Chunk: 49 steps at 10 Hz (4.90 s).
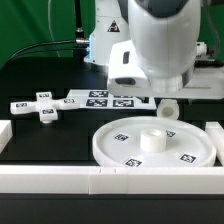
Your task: Assemble round table
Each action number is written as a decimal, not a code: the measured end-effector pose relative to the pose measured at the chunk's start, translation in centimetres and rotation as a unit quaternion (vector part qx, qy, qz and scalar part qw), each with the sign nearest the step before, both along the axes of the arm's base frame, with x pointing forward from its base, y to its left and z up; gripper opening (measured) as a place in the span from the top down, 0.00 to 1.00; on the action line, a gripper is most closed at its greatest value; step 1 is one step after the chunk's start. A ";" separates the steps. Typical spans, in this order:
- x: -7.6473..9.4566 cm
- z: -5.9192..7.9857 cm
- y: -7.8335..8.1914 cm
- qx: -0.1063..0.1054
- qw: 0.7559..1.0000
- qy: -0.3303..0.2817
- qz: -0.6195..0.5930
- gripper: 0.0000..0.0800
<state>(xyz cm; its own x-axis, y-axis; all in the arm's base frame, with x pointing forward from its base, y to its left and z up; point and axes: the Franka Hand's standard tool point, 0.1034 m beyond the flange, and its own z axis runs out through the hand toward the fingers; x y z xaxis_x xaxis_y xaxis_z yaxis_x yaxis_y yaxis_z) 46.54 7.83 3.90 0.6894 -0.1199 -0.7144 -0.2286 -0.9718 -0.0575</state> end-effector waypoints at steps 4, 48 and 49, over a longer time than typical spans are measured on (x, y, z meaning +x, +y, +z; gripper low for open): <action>-0.8 -2.1 0.3 0.024 0.992 0.126 0.016 0.19; 11.3 6.6 -3.8 -0.003 0.840 -0.497 0.218 0.49; 11.2 6.5 -3.9 0.000 0.838 -0.496 0.229 0.49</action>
Offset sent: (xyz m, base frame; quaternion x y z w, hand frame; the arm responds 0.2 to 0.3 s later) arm -0.0015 0.0021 -0.0126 -0.0107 -0.1807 0.0075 0.9834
